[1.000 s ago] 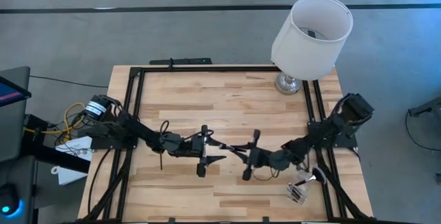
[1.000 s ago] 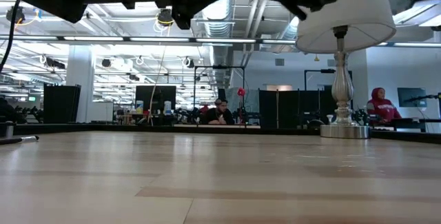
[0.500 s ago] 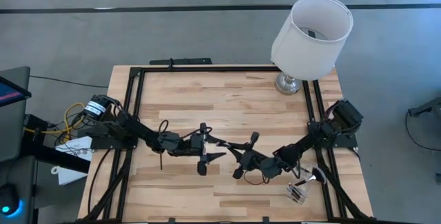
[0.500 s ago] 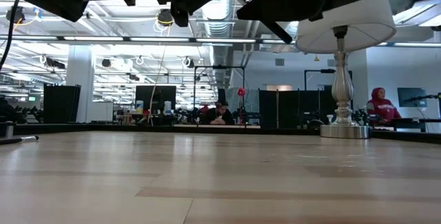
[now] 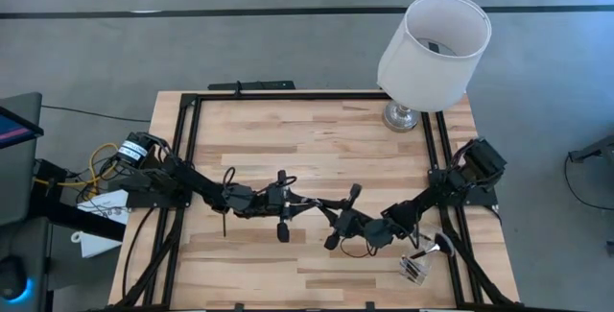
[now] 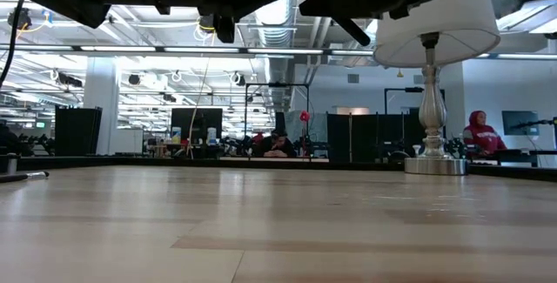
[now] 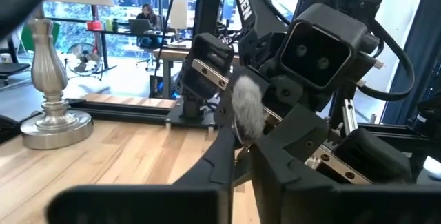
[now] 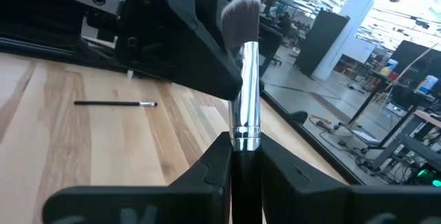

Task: Pick & Place Makeup Brushes
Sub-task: Put the black foundation brush into the transparent organizer

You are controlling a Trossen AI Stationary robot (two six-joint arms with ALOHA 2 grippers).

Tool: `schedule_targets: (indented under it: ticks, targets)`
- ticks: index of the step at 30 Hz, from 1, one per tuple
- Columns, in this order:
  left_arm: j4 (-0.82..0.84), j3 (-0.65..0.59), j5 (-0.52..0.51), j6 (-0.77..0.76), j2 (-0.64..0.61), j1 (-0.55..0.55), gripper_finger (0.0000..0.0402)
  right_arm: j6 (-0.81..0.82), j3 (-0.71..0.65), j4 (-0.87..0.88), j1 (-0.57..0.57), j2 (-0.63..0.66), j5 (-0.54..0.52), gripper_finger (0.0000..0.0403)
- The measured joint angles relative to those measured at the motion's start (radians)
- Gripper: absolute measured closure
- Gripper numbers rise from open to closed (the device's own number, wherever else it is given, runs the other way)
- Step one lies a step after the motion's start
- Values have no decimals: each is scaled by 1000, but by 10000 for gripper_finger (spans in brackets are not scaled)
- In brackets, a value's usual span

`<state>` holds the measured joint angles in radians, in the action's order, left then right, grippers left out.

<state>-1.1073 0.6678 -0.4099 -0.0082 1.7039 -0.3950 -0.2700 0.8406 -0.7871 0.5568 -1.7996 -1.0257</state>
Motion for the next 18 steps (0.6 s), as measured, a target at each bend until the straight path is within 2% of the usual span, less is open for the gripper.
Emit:
schedule_targets:
  ticks: [6, 9, 13, 18]
  targets:
    - [0, 0, 18, -26, 0, -2, 297, 1, 0, 8, -1, 0, 5, 357]
    - [-1, 0, 18, -27, 0, -2, 275, 14, 0, 29, -2, 0, 5, 360]
    - [-7, 0, 17, -27, 0, -2, 276, 19, 0, 40, -2, 0, 5, 368]
    - [-8, 0, 12, -27, 0, -1, 322, 34, 0, 53, -3, 0, 9, 358]
